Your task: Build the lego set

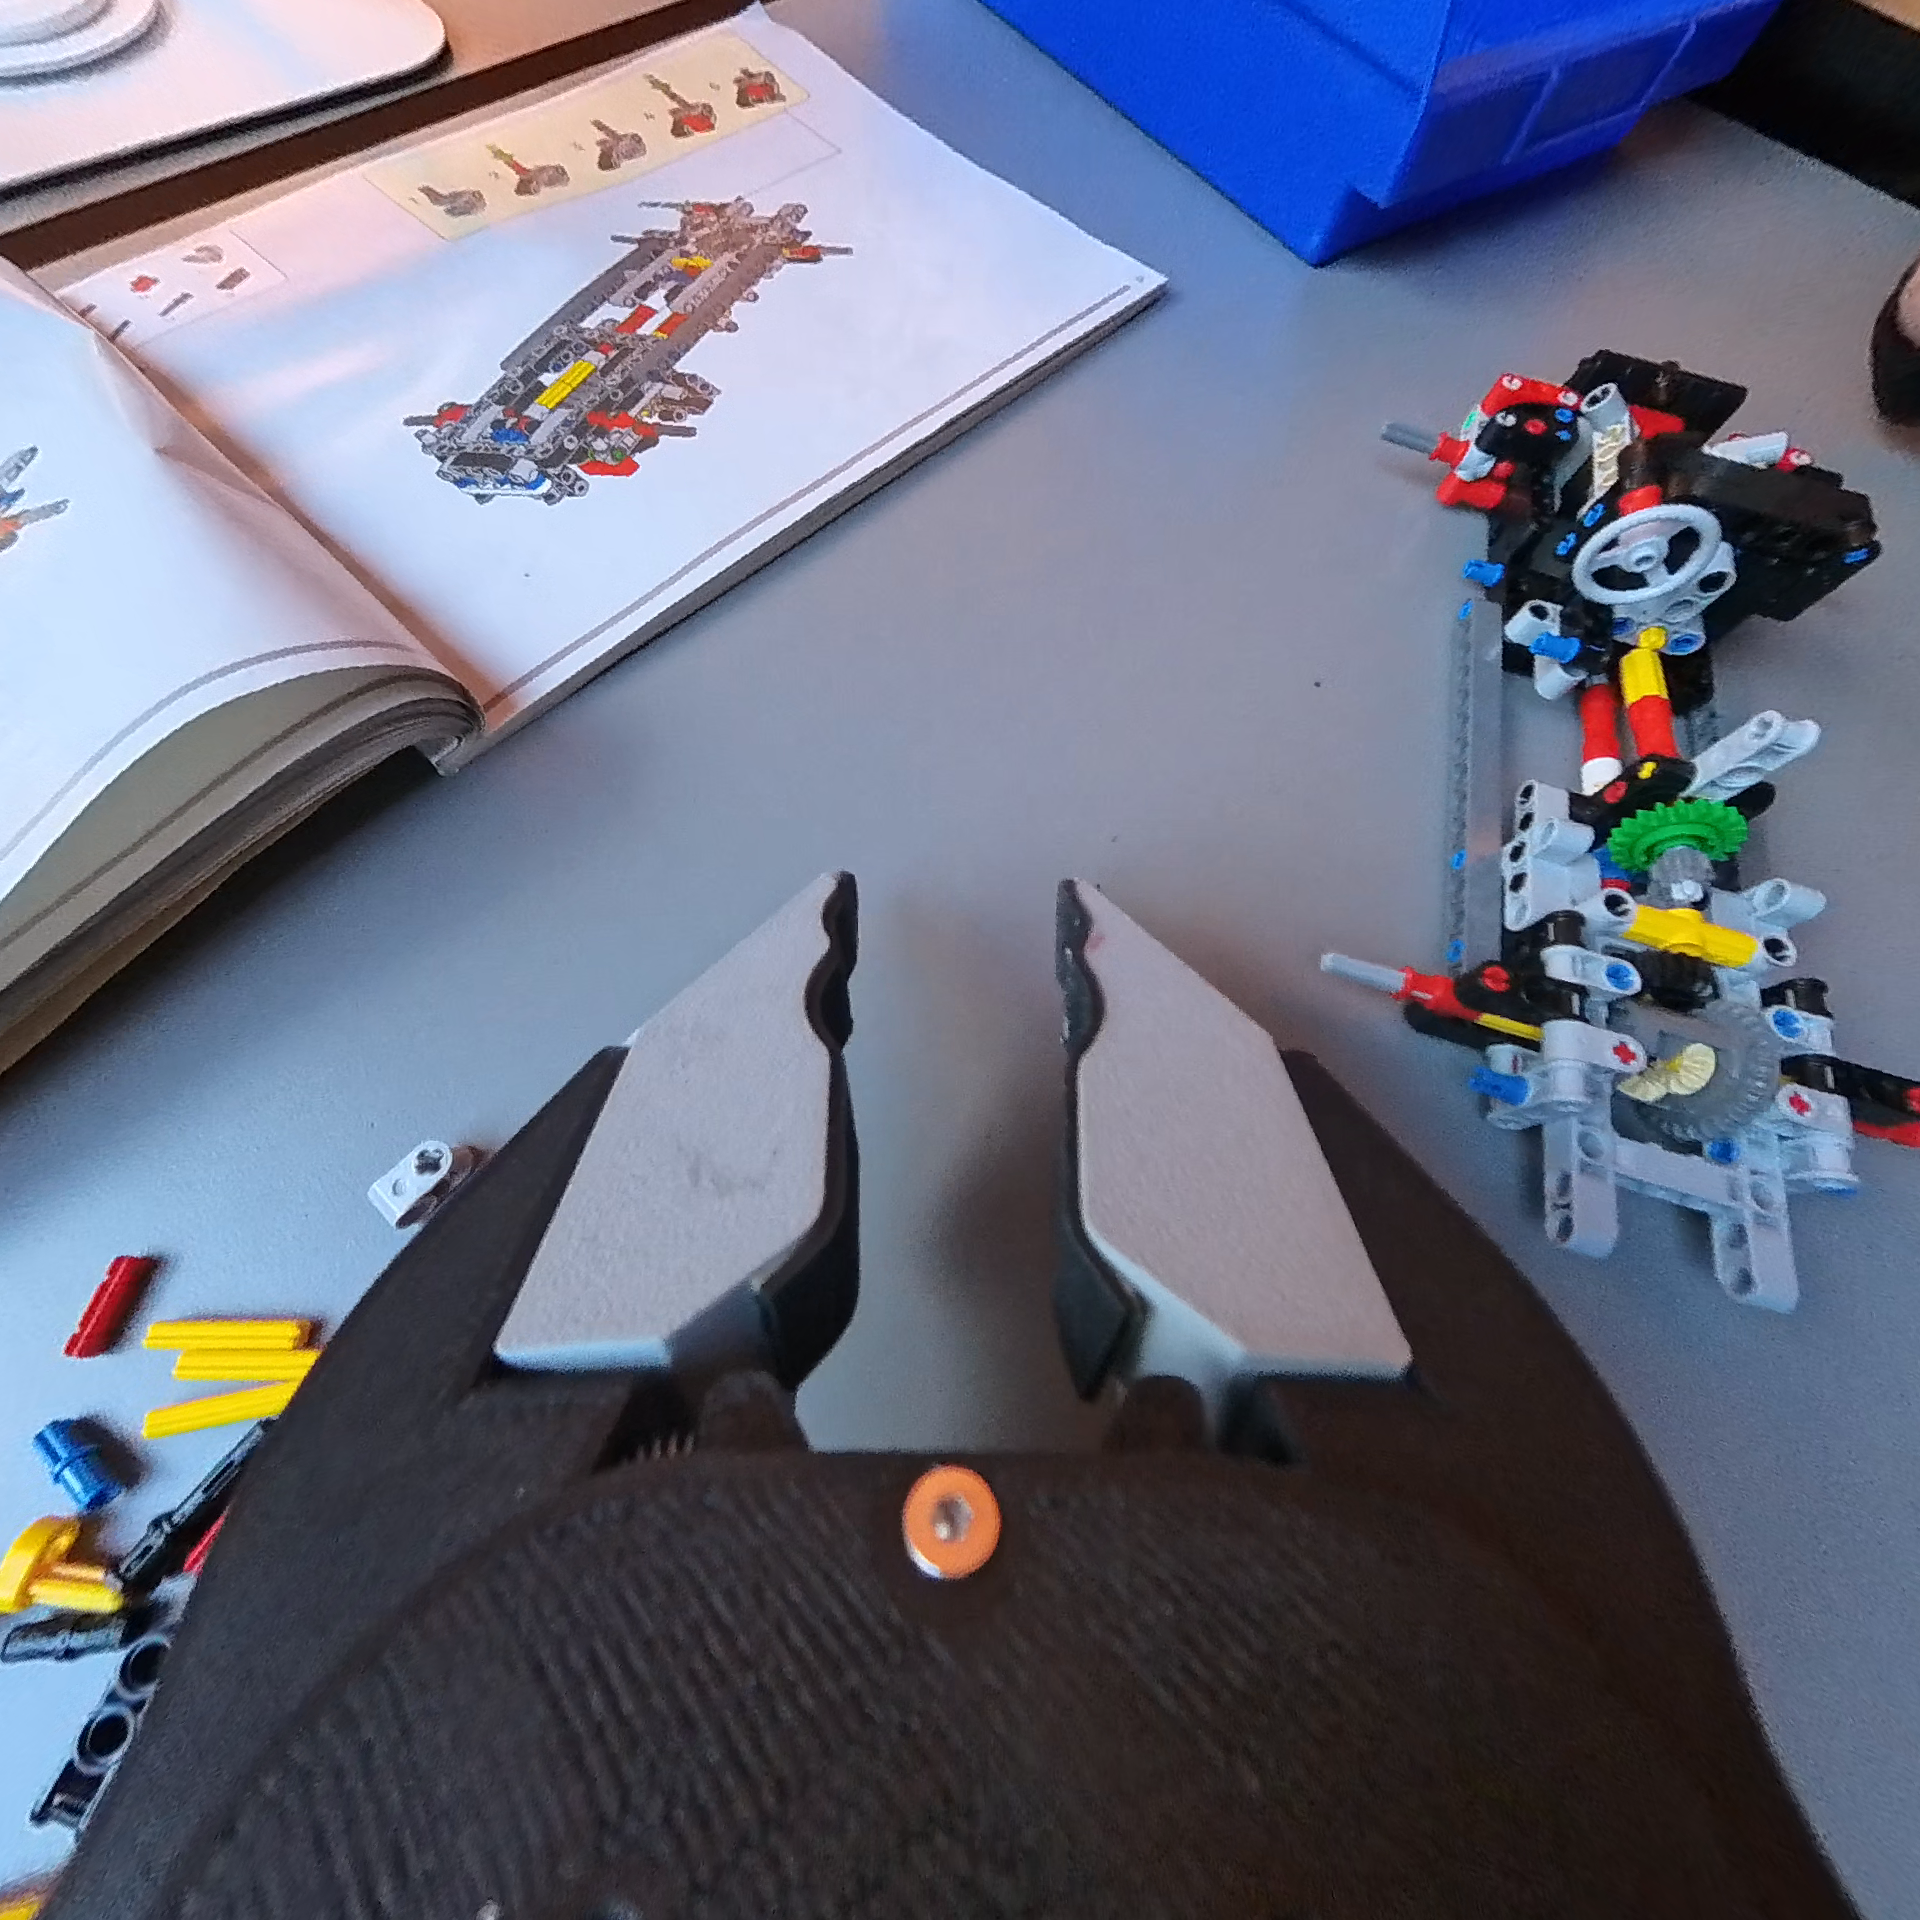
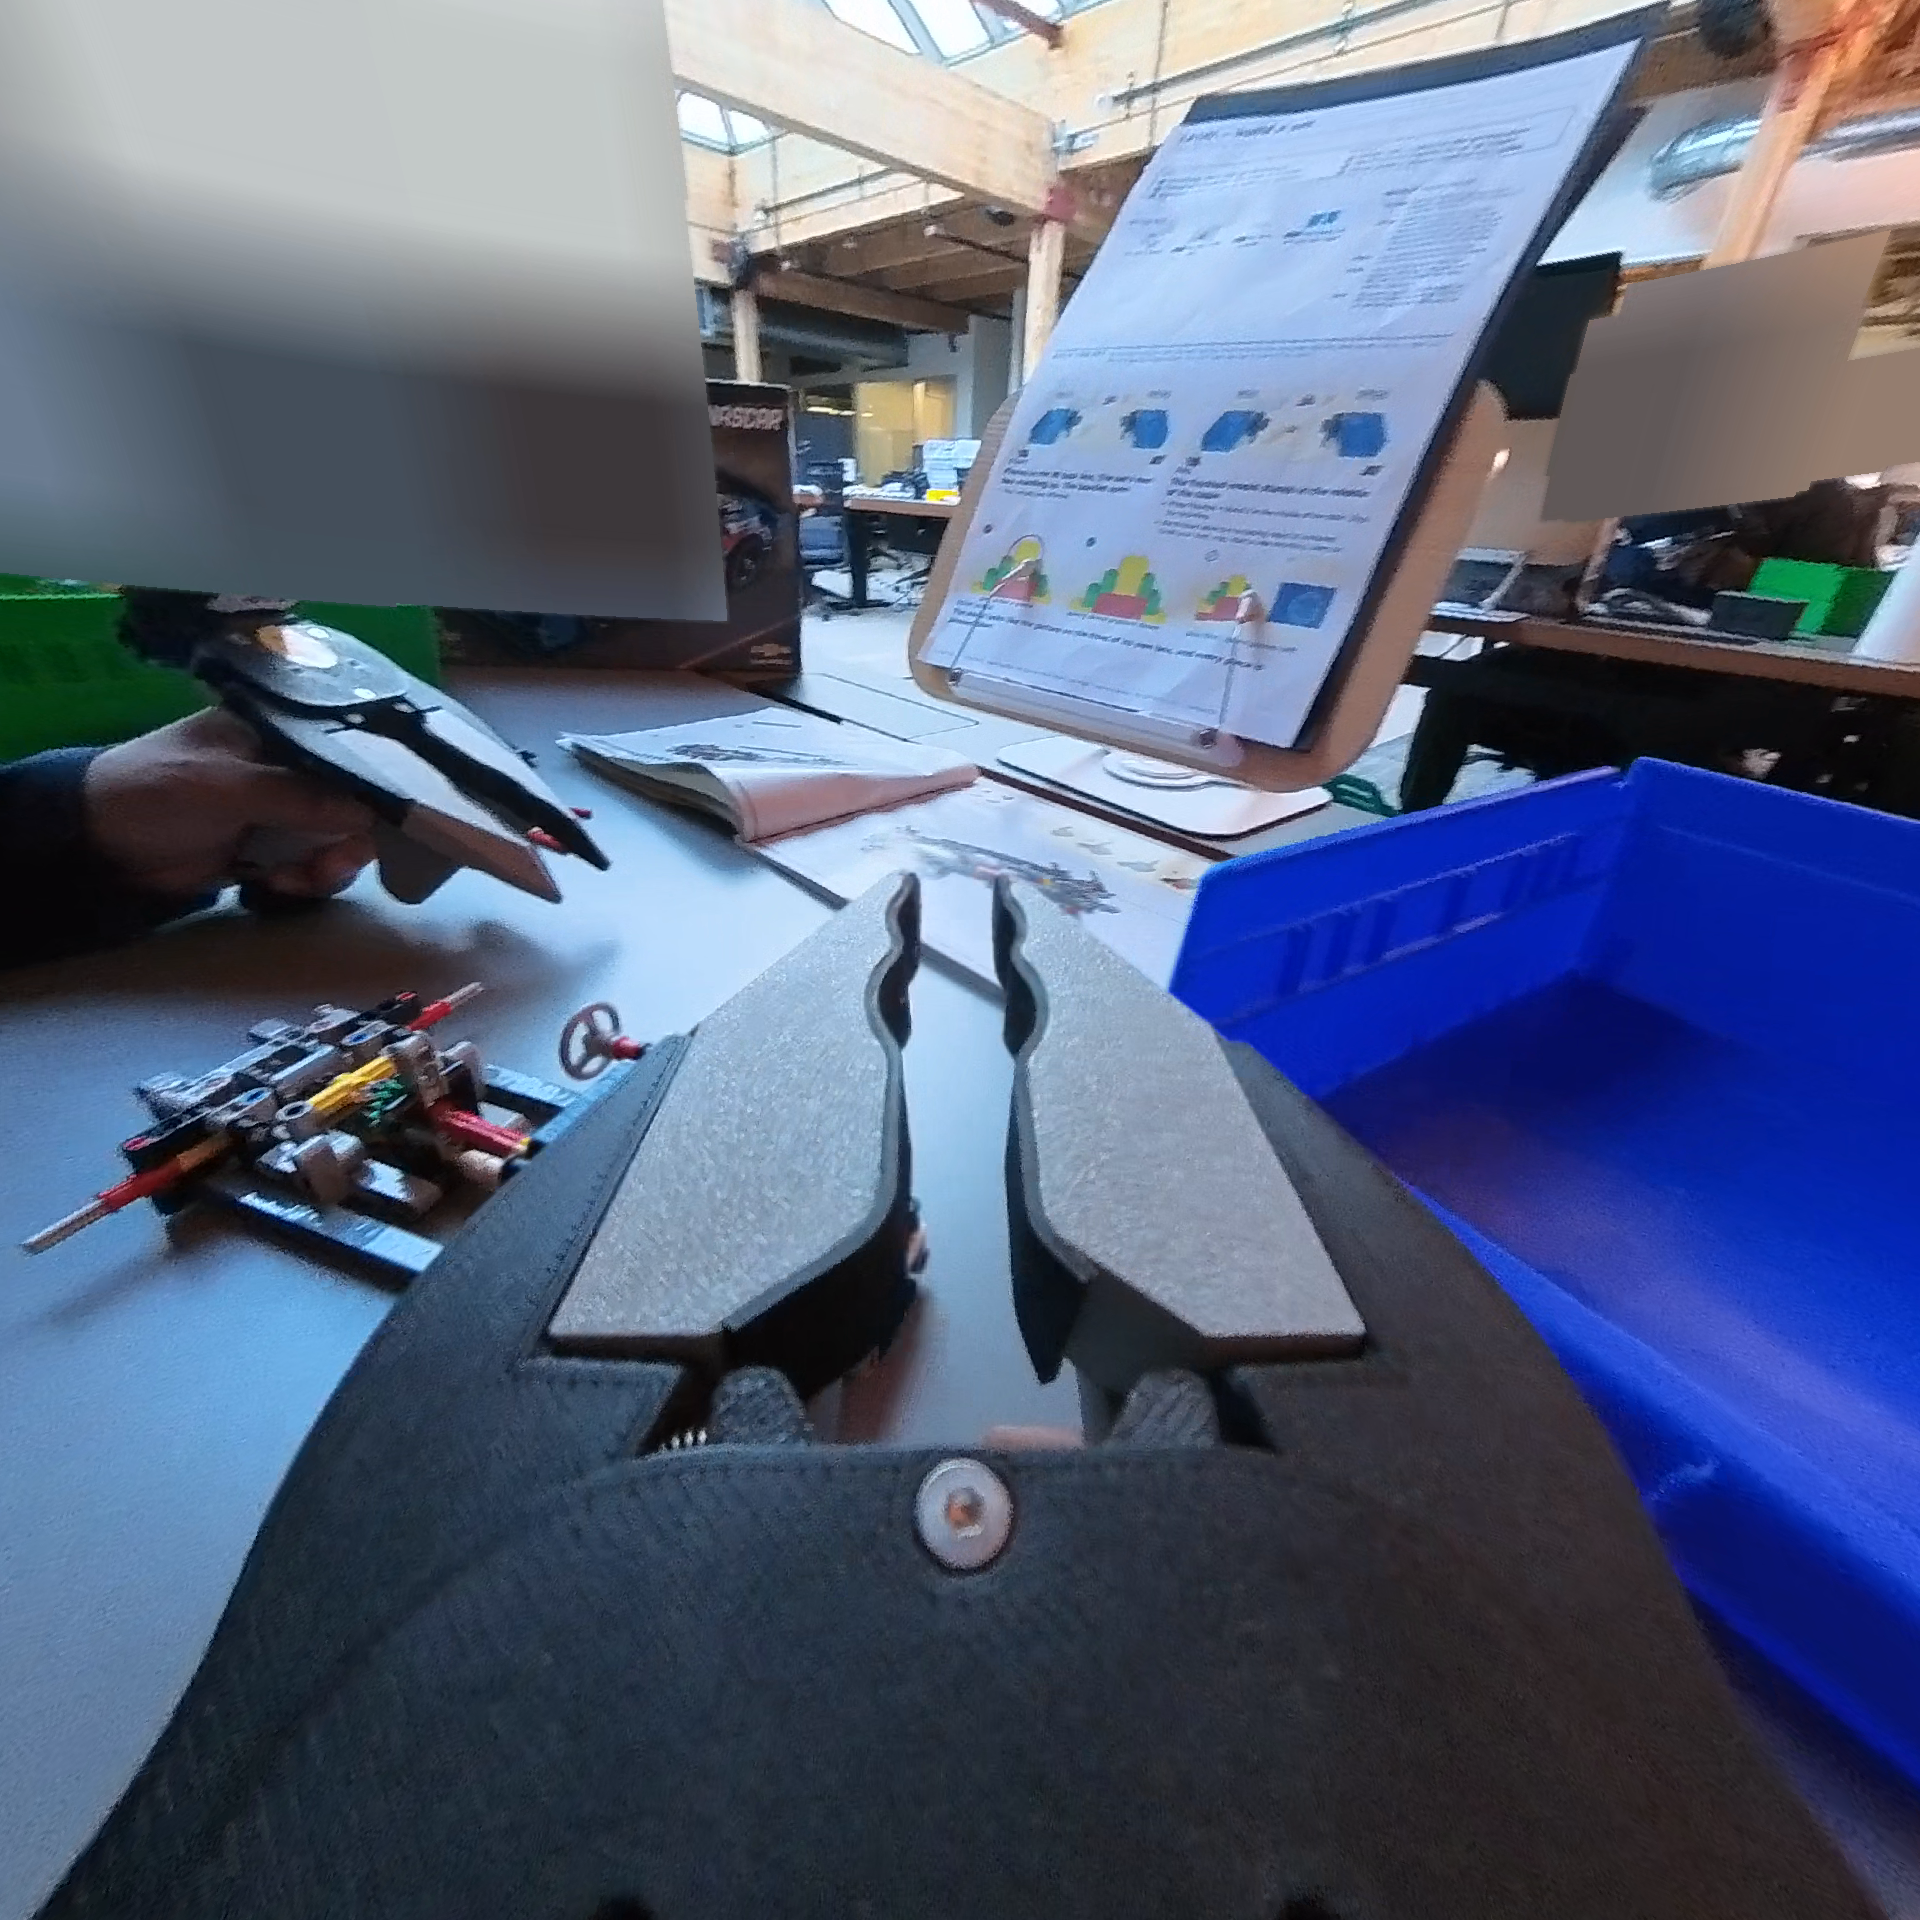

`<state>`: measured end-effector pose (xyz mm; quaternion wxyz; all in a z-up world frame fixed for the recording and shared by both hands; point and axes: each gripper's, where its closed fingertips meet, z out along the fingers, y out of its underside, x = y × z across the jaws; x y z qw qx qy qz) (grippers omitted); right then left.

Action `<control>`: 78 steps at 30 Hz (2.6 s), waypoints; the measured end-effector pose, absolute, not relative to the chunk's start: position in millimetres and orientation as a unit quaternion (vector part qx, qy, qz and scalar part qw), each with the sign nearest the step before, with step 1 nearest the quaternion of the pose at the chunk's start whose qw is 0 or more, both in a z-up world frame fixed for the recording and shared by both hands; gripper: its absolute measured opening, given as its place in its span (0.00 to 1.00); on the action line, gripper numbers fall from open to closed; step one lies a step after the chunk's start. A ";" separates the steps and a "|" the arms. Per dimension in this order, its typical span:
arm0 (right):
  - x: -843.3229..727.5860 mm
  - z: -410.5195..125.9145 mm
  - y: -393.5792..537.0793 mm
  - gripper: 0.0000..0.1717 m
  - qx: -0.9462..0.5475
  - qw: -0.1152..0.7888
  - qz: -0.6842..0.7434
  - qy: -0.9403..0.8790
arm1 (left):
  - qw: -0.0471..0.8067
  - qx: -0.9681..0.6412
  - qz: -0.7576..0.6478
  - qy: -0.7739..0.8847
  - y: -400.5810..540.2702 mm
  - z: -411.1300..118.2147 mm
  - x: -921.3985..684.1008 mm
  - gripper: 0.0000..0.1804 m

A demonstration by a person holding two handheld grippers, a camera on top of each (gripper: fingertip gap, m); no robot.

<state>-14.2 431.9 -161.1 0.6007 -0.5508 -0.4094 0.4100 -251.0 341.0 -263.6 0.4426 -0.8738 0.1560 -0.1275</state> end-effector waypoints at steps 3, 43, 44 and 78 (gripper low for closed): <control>-18.0 -159.3 424.7 0.06 -0.539 0.595 0.421 -0.422 | 0.443 -0.875 -0.114 0.160 341.7 -264.4 -250.9 0.20; -20.6 -166.3 422.8 0.00 -0.572 0.572 0.418 -0.414 | 0.384 -0.903 -0.083 0.172 331.2 -286.3 -264.3 0.00; -21.4 -166.9 422.1 0.00 -0.572 0.572 0.415 -0.417 | 0.384 -0.903 -0.084 0.171 331.3 -286.2 -264.4 0.00; -28.5 -177.4 424.4 0.00 -0.591 0.543 0.422 -0.422 | 0.373 -0.904 -0.144 0.151 331.9 -285.9 -261.9 0.00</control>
